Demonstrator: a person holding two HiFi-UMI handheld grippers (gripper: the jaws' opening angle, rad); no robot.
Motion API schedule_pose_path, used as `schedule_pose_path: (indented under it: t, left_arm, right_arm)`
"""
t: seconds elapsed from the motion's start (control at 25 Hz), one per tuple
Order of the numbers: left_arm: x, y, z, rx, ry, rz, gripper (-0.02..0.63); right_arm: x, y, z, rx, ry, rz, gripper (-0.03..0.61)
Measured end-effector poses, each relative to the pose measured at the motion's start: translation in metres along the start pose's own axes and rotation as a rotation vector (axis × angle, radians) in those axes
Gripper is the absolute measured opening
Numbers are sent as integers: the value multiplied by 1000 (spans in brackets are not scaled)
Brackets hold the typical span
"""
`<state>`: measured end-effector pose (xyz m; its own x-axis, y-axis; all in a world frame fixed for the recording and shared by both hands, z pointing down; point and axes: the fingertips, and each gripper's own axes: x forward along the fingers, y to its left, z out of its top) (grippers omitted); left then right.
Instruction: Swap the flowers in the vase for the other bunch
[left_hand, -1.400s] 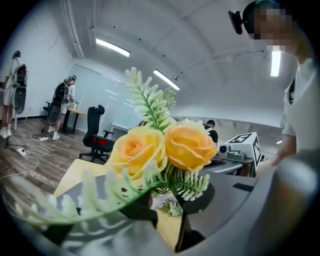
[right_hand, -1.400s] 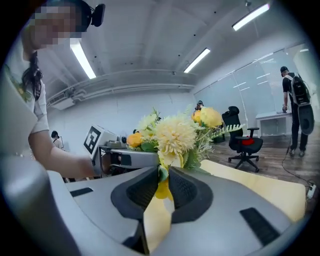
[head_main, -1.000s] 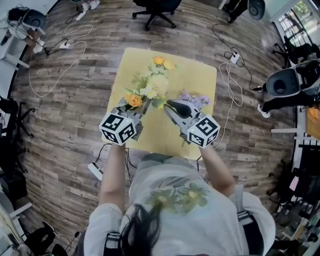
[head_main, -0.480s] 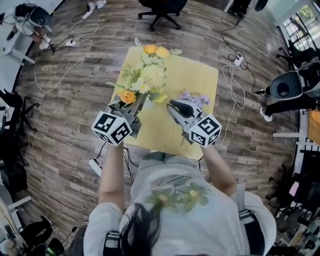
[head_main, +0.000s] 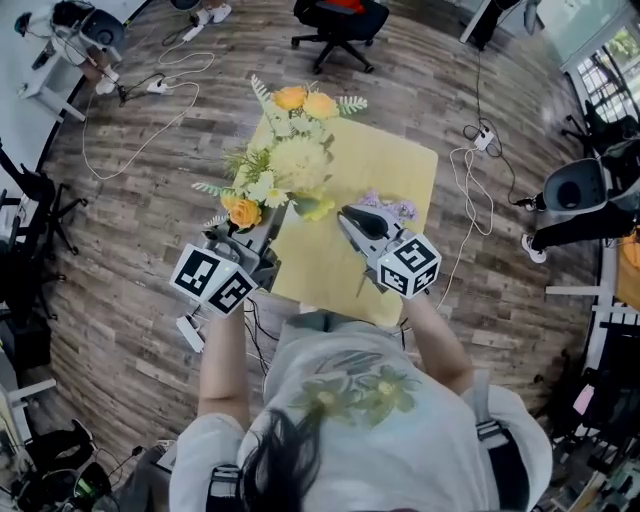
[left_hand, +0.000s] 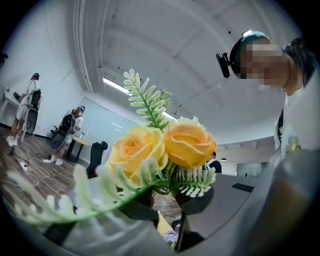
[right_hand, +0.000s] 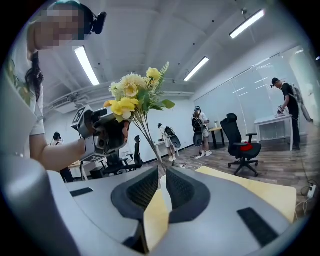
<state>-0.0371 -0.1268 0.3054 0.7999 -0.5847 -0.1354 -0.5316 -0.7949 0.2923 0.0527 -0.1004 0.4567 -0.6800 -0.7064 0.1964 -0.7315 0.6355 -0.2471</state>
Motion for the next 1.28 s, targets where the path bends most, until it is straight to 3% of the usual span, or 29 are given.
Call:
schedule_pose_path:
  t: [0.44,0.72,0.92,1.08,1.28]
  left_arm:
    - [-40,4,27,-19,-50,149,89]
    - [-67,27,4,-51,75,365,89]
    - [-88,46,-32,-203,159,483,89]
    - [-102,53,-65,-303,203,539,89]
    - [-115,69,-119,-485,263,613,89]
  right_arm:
    - [-11,3,-1,-1,5,22,49]
    - [-8,14,-9,3,20,49,49]
    - [4,27,-19,1,54,75,49]
    - [10,35,-29,5,78,87,49]
    - [17,37,-41,13,107,89,49]
